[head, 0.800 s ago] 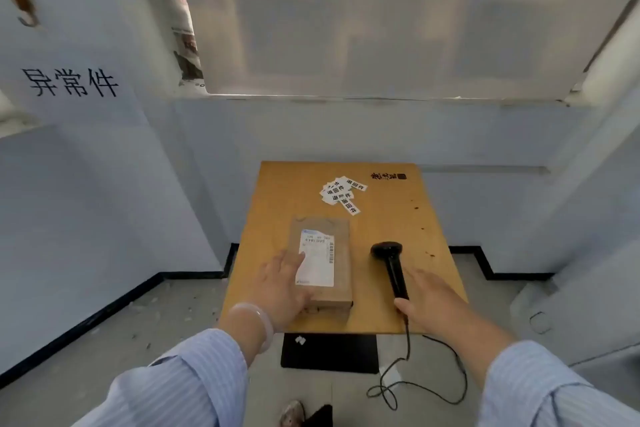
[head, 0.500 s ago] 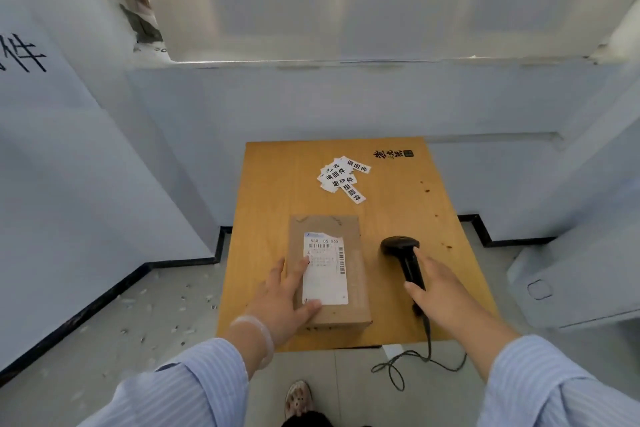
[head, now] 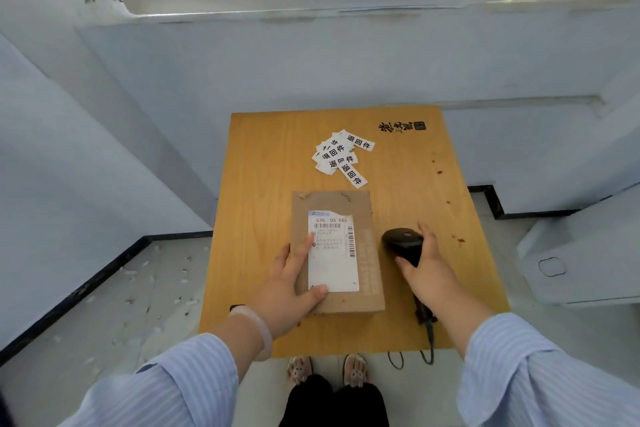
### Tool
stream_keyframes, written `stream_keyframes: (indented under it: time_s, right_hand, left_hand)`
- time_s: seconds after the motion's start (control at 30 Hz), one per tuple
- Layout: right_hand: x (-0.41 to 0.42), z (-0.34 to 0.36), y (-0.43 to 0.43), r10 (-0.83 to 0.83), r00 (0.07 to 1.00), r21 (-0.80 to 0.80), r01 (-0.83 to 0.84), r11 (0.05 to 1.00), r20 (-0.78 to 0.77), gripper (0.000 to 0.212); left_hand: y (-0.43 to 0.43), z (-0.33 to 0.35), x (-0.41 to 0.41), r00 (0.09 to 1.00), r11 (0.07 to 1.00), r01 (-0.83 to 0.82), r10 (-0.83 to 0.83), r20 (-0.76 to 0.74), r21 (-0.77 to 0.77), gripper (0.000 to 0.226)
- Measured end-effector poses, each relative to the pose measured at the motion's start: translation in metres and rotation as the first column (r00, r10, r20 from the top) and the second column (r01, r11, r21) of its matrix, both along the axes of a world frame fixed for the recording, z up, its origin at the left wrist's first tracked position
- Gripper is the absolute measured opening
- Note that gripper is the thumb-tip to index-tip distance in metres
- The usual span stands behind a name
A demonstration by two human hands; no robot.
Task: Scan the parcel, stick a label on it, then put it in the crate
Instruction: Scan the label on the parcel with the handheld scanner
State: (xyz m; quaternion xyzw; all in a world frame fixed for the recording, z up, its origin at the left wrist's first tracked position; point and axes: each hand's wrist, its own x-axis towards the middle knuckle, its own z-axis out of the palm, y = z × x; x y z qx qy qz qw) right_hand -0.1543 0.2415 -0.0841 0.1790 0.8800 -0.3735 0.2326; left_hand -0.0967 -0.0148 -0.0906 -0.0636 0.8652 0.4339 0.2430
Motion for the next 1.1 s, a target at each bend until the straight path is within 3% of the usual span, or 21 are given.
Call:
stream_keyframes:
  time_s: [0.17, 0.37, 0.53, 0.73, 1.1]
  right_hand:
    - [-0.001, 0.006, 0.002, 0.003, 0.999, -0.001, -0.003, 1.000, -0.038, 0.068]
    - [0.003, 0.055, -0.006, -0.134, 0.943, -0.150, 0.091, 0.984, -0.304, 0.061]
    - [0.016, 0.096, -0.030, -0.057, 0.900, -0.210, -0.039, 0.977, -0.433, 0.062]
    - [0.029, 0.111, -0.047, 0.011, 0.881, -0.168, -0.102, 0.980, -0.473, 0.059]
    - [0.041, 0.114, -0.048, 0.010, 0.872, -0.180, -0.112, 0.977, -0.490, 0.057]
  left_hand:
    - [0.005, 0.002, -0.004, 0.999, 0.997, -0.040, 0.041, -0.025, 0.059, 0.082]
    - [0.011, 0.016, -0.012, 0.991, 0.994, -0.101, 0.104, -0.089, 0.034, 0.082]
    - [0.022, 0.028, -0.021, 0.973, 0.994, -0.110, 0.112, -0.202, 0.021, 0.085]
    - [0.034, 0.033, -0.025, 0.960, 0.994, -0.113, 0.111, -0.256, 0.004, 0.086]
    - [0.041, 0.033, -0.016, 0.977, 0.993, -0.118, 0.119, -0.176, 0.016, 0.083]
